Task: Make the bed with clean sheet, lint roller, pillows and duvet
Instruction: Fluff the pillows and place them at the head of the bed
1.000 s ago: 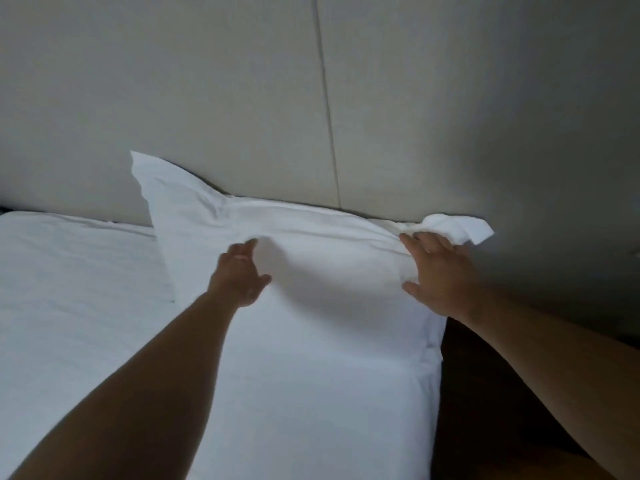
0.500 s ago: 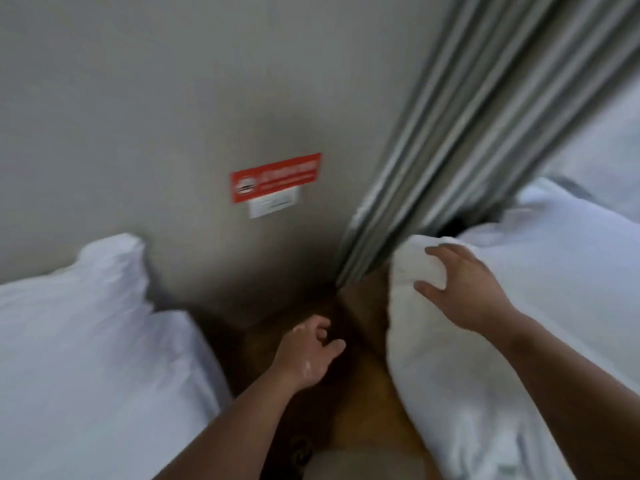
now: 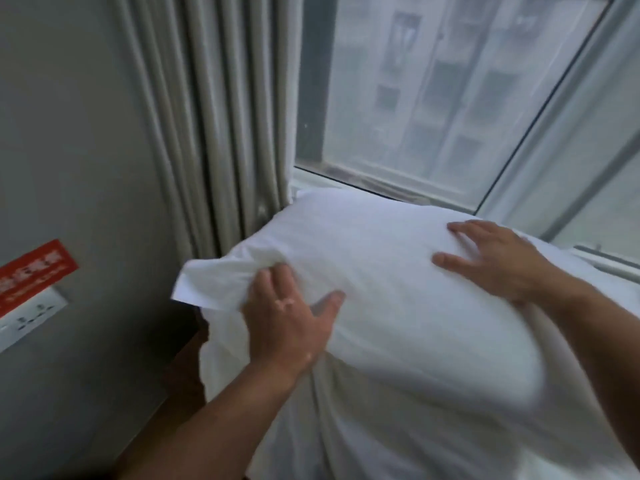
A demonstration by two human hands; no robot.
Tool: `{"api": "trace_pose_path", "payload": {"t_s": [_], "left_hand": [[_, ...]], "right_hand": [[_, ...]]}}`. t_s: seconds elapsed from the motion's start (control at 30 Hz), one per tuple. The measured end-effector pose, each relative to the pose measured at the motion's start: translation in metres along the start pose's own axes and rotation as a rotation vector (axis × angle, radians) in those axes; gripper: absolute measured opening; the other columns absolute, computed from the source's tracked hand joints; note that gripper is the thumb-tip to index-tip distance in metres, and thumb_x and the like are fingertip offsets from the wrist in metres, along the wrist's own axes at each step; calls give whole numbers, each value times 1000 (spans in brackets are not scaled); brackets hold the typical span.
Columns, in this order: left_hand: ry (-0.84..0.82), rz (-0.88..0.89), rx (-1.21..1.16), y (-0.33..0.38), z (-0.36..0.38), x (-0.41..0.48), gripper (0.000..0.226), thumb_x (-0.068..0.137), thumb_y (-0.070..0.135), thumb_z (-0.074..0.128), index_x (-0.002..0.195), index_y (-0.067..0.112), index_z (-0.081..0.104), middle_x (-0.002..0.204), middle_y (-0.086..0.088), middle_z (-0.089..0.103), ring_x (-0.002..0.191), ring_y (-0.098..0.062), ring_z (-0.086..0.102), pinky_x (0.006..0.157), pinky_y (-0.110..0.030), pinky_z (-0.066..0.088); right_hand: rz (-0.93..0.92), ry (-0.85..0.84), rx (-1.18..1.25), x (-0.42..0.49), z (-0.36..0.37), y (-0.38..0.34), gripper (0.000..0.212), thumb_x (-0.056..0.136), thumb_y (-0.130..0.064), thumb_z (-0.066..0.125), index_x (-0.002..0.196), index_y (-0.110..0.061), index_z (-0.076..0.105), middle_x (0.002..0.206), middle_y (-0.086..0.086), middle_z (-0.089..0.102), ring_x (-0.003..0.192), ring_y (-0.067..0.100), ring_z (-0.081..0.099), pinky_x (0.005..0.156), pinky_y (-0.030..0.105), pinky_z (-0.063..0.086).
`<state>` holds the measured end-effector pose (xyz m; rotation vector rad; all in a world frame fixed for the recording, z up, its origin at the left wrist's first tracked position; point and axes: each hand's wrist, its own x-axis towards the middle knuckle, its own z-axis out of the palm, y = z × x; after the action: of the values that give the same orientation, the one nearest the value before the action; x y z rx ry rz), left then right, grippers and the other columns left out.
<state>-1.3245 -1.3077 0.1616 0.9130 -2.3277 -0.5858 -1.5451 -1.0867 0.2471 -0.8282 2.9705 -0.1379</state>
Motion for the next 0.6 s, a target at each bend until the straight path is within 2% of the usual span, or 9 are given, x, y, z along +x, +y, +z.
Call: {"api": "trace_pose_path", "payload": {"t_s": [0.07,0.13,0.2,0.23,0.3,0.33,0.43,0.5,0.6], "left_hand": [[166,47,61,1,6,27,75,70,80,51,101,12,54,117,-17,51,105,-39,51,86,-50,44],[159,-1,87,-2,4,59,81,67,86,48,113,20,55,137,-15,43,123,-39,45,99,-54,38],[-53,-141,74,-6,3,88,101,58,97,43,137,34,42,153,-12,30,140,-36,33,112,-56,30],[-187,-212,52,-8,5,97,114,52,101,41,146,37,31,156,-12,28,142,-35,32,114,-55,30],[-385,-291,27,-16,16,100,131,43,104,37,154,37,17,153,-16,39,136,-37,43,109,-50,37],[-417,-300,17,-21,21,92,134,40,105,37,154,38,17,149,-16,46,131,-38,48,106,-49,41],[-327,-326,-51,-32,33,55,124,44,103,42,150,40,26,142,-13,55,125,-38,54,101,-48,45],[-232,-329,-136,-31,30,35,113,49,96,49,145,38,37,138,-11,59,123,-37,56,100,-47,46],[-88,-315,-226,-19,4,11,102,56,84,61,143,35,43,131,-11,63,118,-34,59,97,-42,48]], "right_hand": [[53,-55,18,18,-6,40,123,54,-108,15,154,-37,28,161,-3,31,147,22,31,121,46,24],[66,-64,67,25,2,68,124,55,-108,13,156,-36,25,162,-2,32,147,22,31,121,42,24],[58,-46,76,23,21,75,112,62,-104,14,153,-40,26,159,-3,36,145,23,34,118,46,28],[48,-18,66,22,31,73,105,65,-102,15,150,-42,29,156,-3,41,142,23,37,115,48,31],[31,72,35,20,45,64,95,69,-99,17,143,-42,37,145,-3,51,136,22,43,107,48,35],[26,106,31,20,49,59,92,71,-98,19,139,-40,41,139,-3,54,133,21,45,104,48,36],[-8,167,89,16,56,49,75,78,-90,33,124,-35,53,114,-5,64,116,20,57,95,42,40],[-22,238,168,9,53,43,58,82,-82,46,108,-32,59,96,-6,66,100,23,62,84,38,41],[-96,422,267,-13,33,31,46,85,-71,56,83,-25,56,79,-6,63,85,28,64,69,35,42]]}}
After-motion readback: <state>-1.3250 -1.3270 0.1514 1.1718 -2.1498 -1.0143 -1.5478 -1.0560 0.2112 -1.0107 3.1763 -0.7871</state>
